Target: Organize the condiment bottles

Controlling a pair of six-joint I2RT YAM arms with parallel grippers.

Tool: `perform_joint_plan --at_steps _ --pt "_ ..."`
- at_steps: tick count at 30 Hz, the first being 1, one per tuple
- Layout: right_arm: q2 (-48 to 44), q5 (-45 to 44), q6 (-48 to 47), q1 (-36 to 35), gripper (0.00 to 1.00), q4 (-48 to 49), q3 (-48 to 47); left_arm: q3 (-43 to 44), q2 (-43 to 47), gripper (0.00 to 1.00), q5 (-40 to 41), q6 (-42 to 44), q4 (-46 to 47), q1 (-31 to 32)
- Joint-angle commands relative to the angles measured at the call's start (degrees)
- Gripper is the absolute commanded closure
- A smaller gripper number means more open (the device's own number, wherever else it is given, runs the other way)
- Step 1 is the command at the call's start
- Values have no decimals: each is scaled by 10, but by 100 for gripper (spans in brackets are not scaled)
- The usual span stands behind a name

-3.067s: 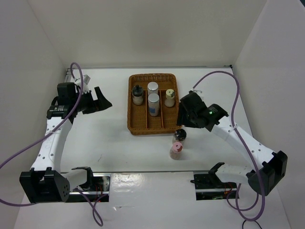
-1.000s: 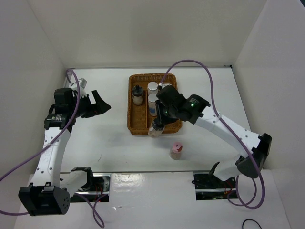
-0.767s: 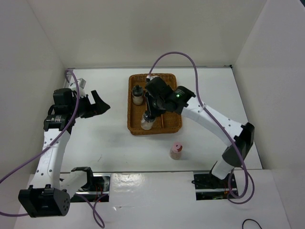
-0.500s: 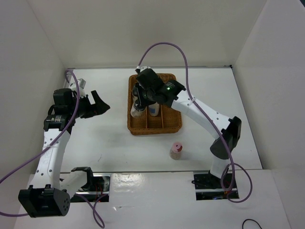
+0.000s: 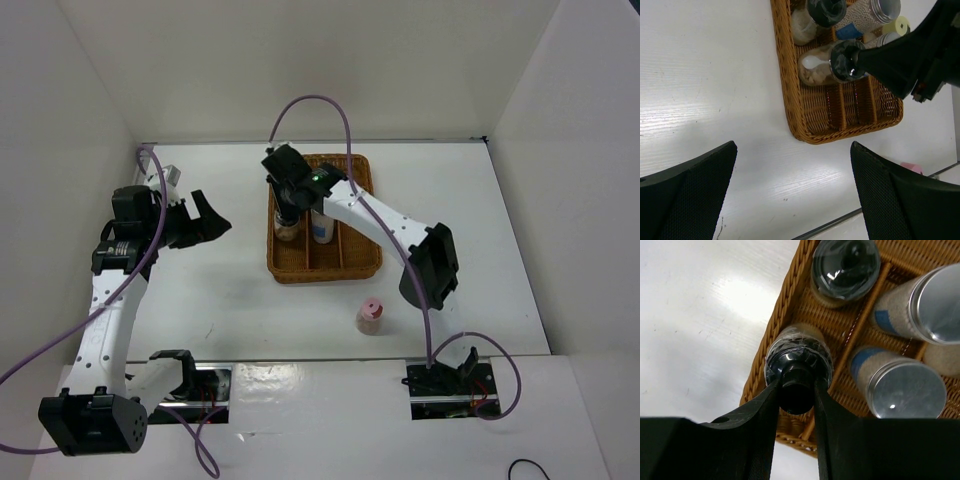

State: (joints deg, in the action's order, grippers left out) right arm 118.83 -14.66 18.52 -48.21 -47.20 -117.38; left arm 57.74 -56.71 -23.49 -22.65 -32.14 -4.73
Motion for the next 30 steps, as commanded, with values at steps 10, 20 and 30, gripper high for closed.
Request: perform_joint_plan --at_steps 10,20,30 --pt "96 -49 -31 17 88 2 -123 -3 -5 0 -26 0 5 -3" --pt "113 -49 -21 22 47 -29 -123 -3 -16 0 -38 5 5 -3" --pt "-45 -44 -15 -32 2 -3 -59 -21 -10 0 -49 10 21 -3"
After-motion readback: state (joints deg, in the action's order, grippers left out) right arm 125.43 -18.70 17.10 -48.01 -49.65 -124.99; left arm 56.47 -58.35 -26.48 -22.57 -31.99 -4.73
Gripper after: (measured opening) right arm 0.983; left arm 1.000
